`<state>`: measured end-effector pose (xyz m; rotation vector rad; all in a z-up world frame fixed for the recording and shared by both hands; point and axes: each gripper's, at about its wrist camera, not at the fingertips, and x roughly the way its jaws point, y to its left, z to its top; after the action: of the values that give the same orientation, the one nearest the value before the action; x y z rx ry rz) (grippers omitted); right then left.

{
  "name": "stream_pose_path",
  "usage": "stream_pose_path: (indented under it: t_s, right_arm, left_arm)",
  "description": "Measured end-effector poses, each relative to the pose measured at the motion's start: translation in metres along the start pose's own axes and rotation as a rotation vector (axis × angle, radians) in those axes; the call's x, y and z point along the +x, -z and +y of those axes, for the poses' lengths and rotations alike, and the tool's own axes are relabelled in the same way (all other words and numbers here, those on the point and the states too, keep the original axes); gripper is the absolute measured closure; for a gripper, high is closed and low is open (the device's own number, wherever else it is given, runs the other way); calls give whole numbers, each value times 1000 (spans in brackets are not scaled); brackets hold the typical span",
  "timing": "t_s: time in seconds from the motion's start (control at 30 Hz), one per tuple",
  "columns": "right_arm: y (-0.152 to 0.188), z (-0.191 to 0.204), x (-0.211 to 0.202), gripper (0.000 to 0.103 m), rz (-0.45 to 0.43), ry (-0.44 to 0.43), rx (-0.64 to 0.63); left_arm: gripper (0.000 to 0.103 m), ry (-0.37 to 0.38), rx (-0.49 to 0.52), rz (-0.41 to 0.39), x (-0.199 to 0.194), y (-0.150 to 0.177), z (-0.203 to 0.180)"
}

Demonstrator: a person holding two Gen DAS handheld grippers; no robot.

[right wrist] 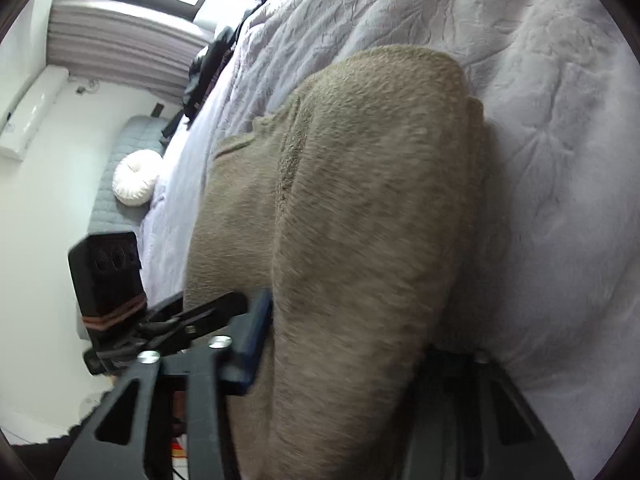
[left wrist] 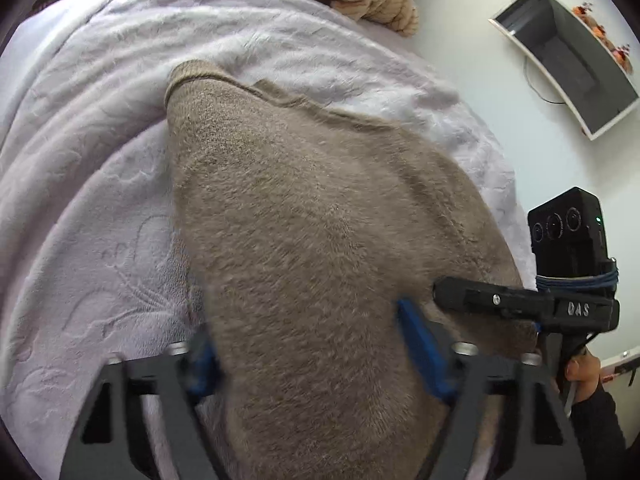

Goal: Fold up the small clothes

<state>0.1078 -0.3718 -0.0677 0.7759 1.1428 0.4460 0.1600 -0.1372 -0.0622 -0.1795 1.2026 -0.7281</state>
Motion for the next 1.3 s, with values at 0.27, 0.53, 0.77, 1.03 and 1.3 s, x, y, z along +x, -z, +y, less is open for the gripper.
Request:
stream_pose_path:
  t_s: [0.27, 0.53, 0.77, 1.03, 1.3]
  right_arm:
    - [16, 43, -27, 69, -46, -112, 32]
    - [64, 89, -31, 69, -33, -182, 49]
    - [113, 118, 5, 69, 2, -252, 85]
    - [139, 126, 71, 69, 77, -157, 68]
    - [133, 127, 51, 57, 8, 52, 16]
  left_arm:
    - [56, 27, 48, -31, -58, 6, -20]
    - [56, 23, 47, -46, -128, 46, -15]
    - [56, -10, 32, -28, -174, 90, 8]
    - [56, -123, -34, 0, -173, 148, 51]
    - [51, -210, -132, -113, -205, 172, 86]
